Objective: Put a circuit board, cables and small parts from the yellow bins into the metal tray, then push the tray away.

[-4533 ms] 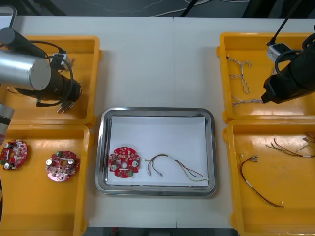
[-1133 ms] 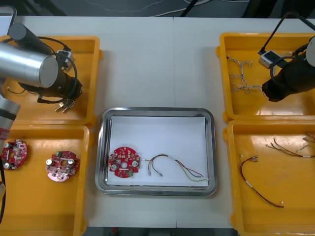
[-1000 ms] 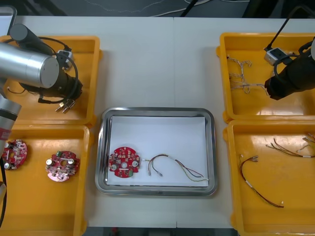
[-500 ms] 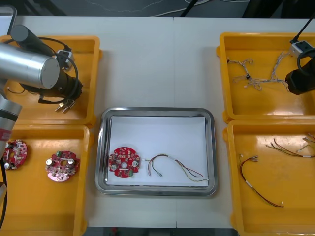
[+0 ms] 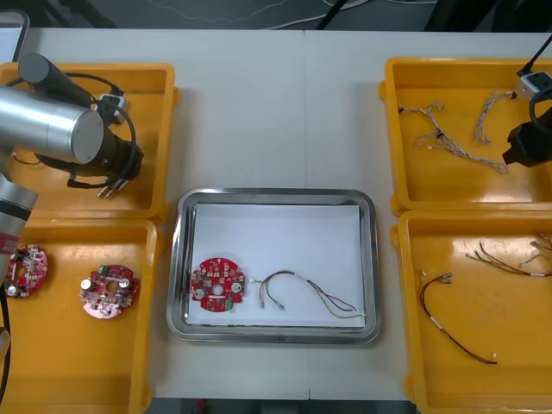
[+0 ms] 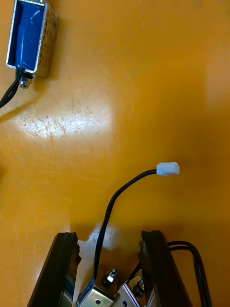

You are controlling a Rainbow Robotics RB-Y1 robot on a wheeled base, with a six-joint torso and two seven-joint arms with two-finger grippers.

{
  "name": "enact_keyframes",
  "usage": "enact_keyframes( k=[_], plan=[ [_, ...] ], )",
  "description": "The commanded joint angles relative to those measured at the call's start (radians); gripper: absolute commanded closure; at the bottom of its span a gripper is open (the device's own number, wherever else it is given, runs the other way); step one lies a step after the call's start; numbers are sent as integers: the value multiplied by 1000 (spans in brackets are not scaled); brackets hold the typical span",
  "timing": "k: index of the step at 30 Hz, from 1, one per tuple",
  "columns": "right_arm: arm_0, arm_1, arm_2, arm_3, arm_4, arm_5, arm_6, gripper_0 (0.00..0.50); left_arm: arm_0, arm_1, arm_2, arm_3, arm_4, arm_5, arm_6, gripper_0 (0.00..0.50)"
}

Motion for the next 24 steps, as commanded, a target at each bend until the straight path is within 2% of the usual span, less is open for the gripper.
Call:
enact_keyframes(
  k=[1,4,8,10,12,20,24],
  plan=[
    [10,-50,-33,-9,-16,0,43,35,23,-14,27,-33,0,-10,-112,131],
    [10,-50,-30,-9,-22,1,48,36,27,-15,30,-33,8,-12,-112,194],
    [4,-48,-8,-9,-28,0,65,35,32,-14,36,-33,19,-12,-114,382],
    [-7,-48,15,-9,-30,0,91,35,32,-14,36,-33,22,-12,-114,428],
    [-24,-48,46,-9,-25,-2,145,35,32,-14,36,-33,23,-13,-111,499],
    [-41,-18,75,-9,-33,-13,255,35,32,-12,62,-42,48,8,-115,500],
    [-50,-4,108,-9,-33,-39,260,34,17,-1,87,-79,71,80,-117,500]
  ],
)
